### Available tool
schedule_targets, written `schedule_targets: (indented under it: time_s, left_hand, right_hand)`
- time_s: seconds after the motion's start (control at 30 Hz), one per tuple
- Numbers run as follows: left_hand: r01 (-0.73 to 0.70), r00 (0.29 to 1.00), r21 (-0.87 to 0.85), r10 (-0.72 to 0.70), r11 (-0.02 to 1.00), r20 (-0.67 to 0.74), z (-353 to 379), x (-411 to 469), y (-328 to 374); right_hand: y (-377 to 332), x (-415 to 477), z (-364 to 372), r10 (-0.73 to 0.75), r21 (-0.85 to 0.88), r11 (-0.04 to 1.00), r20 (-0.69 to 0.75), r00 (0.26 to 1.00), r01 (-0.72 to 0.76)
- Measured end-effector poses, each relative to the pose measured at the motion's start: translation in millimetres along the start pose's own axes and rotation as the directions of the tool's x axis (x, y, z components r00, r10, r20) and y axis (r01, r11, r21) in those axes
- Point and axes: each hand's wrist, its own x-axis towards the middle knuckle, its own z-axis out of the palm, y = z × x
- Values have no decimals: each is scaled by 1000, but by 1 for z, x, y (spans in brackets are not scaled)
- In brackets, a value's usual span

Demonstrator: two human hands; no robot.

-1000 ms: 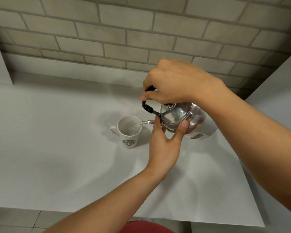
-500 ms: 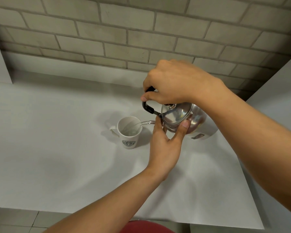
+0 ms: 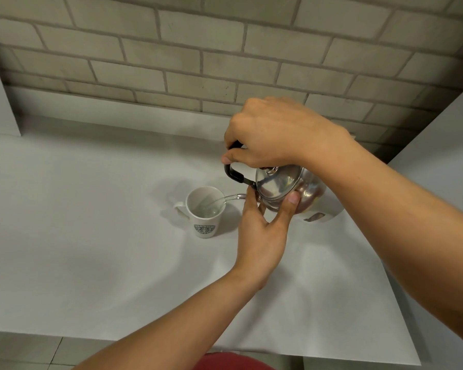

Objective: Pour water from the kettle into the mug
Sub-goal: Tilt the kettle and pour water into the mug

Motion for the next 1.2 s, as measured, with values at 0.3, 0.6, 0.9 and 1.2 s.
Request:
schedule_targets:
  time_s: [0.3,0.6,0.9,1.2]
  left_hand:
    - [22,1000,-29,-21,999,14,-1,-3,2]
    - [32,999,-35,-31,999,22,-2,-5,1]
    - [29,999,-43,-28,999,28,-6,-6,2]
    - [-14,1000,94,13,995,7,-17,-5,1]
  right_hand:
    - [-4,0,-4,4,-20,1000,13,1000,-4]
    - [-9,-1,-6,13,-22,1000,19,1000,-12]
    - [-15,0,-8,25,-35,999,16,1000,-24]
    - [-4,-7,-1,38,72,997,-44,998,-35]
